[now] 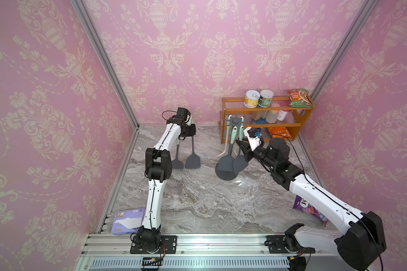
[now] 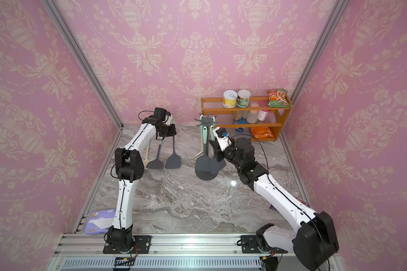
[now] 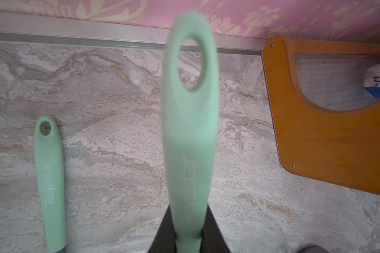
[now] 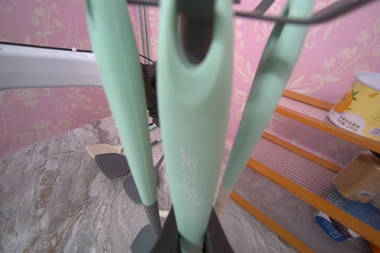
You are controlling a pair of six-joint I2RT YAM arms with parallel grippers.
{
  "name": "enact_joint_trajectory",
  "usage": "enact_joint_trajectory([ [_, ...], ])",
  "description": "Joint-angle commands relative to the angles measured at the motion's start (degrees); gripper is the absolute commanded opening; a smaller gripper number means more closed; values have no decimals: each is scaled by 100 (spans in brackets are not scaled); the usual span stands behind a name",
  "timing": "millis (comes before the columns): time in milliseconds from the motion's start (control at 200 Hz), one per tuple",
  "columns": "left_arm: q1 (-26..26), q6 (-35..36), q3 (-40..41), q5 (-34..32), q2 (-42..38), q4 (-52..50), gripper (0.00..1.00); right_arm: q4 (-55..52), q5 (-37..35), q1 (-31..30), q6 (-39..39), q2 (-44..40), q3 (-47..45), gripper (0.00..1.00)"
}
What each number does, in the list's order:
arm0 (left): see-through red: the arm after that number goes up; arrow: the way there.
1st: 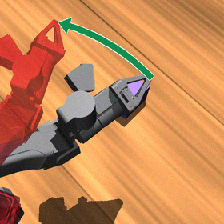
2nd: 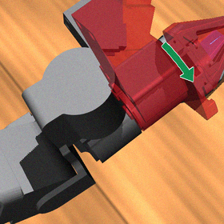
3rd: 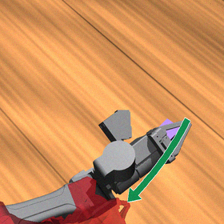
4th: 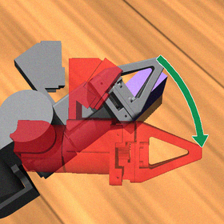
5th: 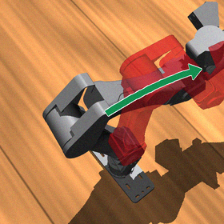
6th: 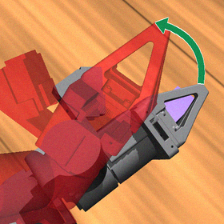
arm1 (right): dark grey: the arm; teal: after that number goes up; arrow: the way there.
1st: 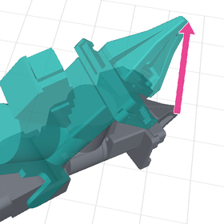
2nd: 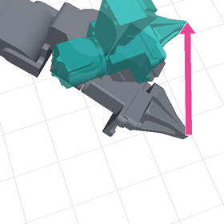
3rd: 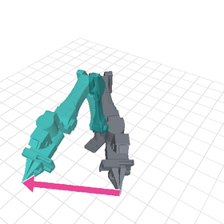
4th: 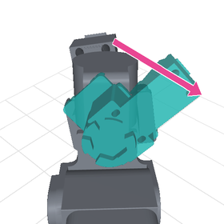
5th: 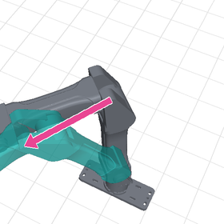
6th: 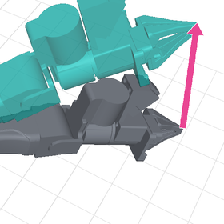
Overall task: Take the spatula off the kitchen utensil rack
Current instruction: Place the spatula at the center of the board.
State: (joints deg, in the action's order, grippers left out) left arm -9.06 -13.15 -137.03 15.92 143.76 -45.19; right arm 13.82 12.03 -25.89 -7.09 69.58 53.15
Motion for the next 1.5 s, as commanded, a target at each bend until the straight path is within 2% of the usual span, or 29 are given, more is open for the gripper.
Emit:
enact_joint_trajectory([
  [0,37,183,-259,201,168,-355,11,-159,-88,24,102,-138,-112,13],
  [220,119,223,-271,80,362,-388,14,-170,-69,27,121,-165,-119,14],
  [415,193,194,-281,-32,450,14,17,-222,-61,31,129,-182,-102,14],
  [610,263,95,-491,129,697,81,23,-292,-122,35,103,-242,-120,15],
  [790,273,-11,-605,285,947,273,23,-352,-130,31,103,-251,-85,15],
  [970,289,-22,-695,192,1009,318,32,-352,-131,30,134,-270,-81,15],
  [1106,300,-82,-658,382,895,329,35,-312,-127,31,147,-255,-120,15],
  [1196,300,-176,-4,671,520,917,36,-302,-116,30,156,-235,-120,15],
  [1291,300,-314,1039,861,-237,1845,42,-291,-121,24,148,-221,-131,15],
  [1356,292,-353,1625,942,-744,2354,43,-293,-122,23,147,-207,-138,16],
  [1496,213,-101,2628,899,-1782,2986,48,-265,-87,28,147,-134,-129,16],
])
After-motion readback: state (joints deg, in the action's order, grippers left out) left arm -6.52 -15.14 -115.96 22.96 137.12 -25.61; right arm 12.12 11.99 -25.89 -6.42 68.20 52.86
